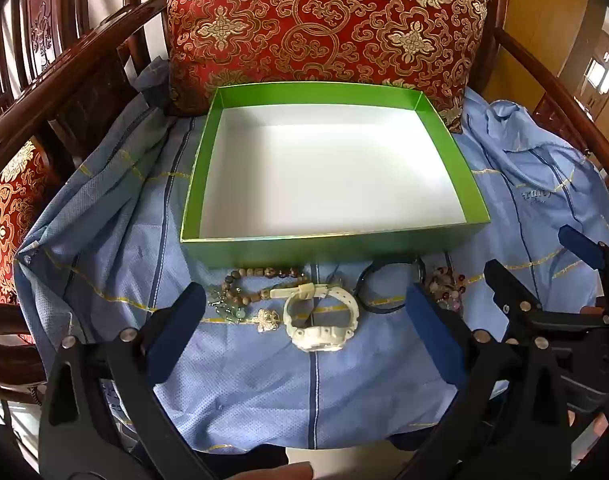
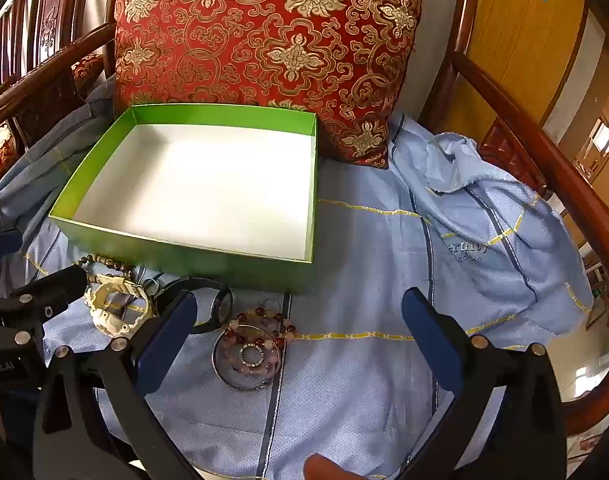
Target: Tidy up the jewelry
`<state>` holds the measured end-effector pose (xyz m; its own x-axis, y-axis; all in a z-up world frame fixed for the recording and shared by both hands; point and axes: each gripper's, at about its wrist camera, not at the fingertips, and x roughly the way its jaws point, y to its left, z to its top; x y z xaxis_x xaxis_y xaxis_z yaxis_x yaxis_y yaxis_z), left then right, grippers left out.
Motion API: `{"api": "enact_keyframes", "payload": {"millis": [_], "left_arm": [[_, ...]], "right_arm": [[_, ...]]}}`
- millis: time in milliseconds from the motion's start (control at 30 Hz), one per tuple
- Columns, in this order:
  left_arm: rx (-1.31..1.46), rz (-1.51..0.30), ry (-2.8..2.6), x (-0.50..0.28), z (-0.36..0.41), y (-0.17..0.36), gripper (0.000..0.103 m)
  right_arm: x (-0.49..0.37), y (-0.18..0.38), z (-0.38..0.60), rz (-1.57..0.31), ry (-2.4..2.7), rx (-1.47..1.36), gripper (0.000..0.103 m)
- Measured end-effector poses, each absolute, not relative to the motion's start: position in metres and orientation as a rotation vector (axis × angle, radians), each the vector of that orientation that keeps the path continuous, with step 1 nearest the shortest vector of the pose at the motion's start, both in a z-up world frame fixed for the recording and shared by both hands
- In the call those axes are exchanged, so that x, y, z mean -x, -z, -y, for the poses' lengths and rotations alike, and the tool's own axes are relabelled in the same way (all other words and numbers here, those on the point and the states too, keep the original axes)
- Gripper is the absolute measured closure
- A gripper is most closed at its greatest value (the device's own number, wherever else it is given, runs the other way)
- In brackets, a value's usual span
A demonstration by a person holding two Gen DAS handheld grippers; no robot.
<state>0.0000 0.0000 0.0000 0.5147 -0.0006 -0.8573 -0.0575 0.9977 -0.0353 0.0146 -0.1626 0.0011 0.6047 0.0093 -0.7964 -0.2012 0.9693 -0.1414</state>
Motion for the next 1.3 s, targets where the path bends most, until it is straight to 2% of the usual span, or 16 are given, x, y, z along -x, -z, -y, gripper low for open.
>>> {"api": "enact_keyframes", "payload": {"millis": [1300], "left_arm": [[0.065,-1.041,-0.031,-0.0006,-0.0028,0.0040,0.004]], "right_arm": [[-0.0143,0.0009,0.1655,-0.923,-0.123,0.215,0.003]]}}
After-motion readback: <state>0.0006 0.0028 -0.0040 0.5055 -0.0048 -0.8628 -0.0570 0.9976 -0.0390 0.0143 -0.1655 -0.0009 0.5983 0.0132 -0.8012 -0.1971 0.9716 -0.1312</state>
